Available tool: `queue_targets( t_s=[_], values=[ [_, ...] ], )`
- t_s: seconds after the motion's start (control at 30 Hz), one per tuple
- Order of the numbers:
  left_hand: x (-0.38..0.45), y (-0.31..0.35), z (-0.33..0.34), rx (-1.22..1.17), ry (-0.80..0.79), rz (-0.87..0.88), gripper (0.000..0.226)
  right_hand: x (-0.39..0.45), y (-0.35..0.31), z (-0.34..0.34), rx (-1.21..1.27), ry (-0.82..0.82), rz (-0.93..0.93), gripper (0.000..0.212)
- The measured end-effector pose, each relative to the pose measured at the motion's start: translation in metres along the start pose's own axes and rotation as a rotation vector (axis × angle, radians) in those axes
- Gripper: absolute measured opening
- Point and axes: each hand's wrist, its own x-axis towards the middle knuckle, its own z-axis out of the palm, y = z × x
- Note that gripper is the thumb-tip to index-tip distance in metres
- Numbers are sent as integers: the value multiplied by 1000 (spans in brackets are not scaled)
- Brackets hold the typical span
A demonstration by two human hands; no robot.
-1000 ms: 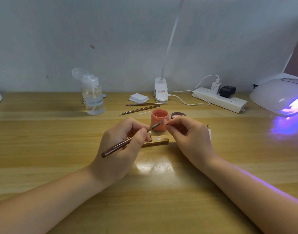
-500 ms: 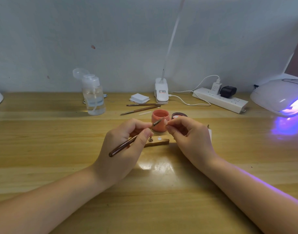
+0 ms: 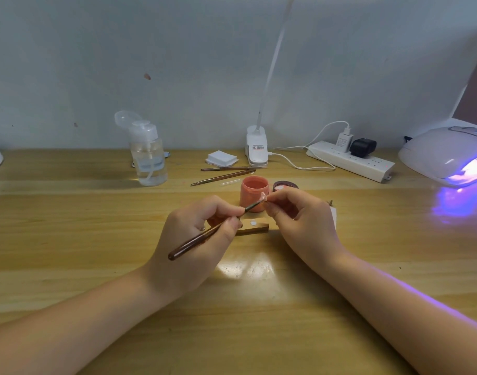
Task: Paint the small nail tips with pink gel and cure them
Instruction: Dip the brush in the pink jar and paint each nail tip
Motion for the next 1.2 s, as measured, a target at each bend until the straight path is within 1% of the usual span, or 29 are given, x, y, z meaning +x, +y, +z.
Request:
queue_targets(
  t_s=[0.07, 0.17, 0.33, 0.4, 0.47, 0.63, 0.8, 0.9, 0.97, 1.2],
  values=[
    [0, 0, -2, -5, 14, 19, 22, 0, 0, 0, 2, 4, -5, 10],
    [2, 2, 1, 15, 19, 42, 17, 0, 1, 1, -7, 11, -6, 11],
    [1, 0, -2, 38, -8, -9, 17, 0, 2, 0, -26, 40, -11, 9],
    [0, 0, -4, 15, 1, -11, 17, 0, 3, 0, -35, 52, -15, 9],
    [0, 3, -3, -30, 4, -6, 22, 0, 2, 1, -50, 58, -33, 9],
    [1, 2, -1, -7, -9, -19, 16, -1, 0, 1, -70, 77, -70, 14],
    [-1, 1, -5, -78, 10, -54, 20, -1, 0, 0, -48, 87, -46, 13],
    [2, 2, -3, -249, 25, -122, 19, -2, -2, 0, -62, 84, -67, 13],
    [5, 1, -1, -313, 43, -157, 14, -2, -2, 0, -57, 77, -76, 13],
    [6, -7, -3, -293, 77, -212, 15, -2, -1, -1, -15, 62, -51, 11]
  ],
)
